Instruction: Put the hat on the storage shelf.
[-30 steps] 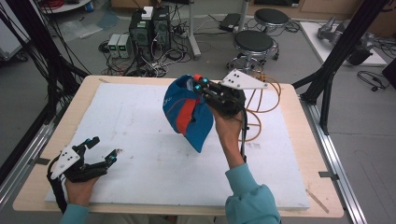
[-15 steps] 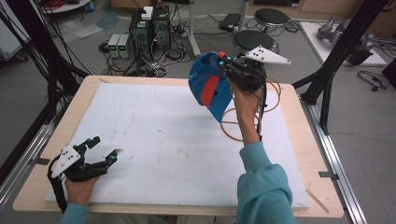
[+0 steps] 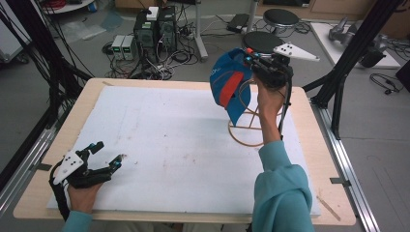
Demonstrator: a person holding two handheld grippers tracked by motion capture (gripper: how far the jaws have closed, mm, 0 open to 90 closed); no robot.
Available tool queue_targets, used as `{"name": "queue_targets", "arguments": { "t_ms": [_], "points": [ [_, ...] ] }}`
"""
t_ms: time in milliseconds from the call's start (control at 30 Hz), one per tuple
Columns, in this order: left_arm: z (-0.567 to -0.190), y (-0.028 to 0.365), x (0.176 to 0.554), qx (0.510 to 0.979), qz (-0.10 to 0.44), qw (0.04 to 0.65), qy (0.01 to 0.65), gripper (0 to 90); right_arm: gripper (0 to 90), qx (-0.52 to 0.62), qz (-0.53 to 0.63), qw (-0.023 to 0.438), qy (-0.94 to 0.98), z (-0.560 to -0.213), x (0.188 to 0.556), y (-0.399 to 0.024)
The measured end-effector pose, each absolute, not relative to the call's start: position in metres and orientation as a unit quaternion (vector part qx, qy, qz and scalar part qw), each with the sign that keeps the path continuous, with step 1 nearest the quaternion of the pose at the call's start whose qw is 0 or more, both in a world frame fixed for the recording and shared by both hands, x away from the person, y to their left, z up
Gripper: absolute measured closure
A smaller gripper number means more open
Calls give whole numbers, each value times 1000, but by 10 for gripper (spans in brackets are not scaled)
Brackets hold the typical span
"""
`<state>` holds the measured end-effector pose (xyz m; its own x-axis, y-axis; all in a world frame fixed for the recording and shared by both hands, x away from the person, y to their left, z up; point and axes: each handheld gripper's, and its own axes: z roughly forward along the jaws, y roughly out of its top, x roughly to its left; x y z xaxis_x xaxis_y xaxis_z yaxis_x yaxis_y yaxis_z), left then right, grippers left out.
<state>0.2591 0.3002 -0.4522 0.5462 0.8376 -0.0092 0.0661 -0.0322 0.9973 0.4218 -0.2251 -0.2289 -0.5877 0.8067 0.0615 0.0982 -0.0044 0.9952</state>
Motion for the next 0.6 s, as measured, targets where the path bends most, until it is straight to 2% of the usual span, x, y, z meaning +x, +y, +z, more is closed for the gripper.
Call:
{"name": "queue_targets", "arguments": {
  "t_ms": [133, 333, 600],
  "points": [
    [-452, 300, 259, 643, 323, 600, 350, 154, 880, 361, 619, 284, 637, -228, 425, -232],
    [-452, 300, 258, 643, 324, 599, 350, 155, 880, 367, 610, 303, 634, -216, 429, -243],
    [-452, 300, 259, 645, 324, 598, 349, 155, 879, 382, 597, 316, 630, -214, 413, -268]
  ]
}}
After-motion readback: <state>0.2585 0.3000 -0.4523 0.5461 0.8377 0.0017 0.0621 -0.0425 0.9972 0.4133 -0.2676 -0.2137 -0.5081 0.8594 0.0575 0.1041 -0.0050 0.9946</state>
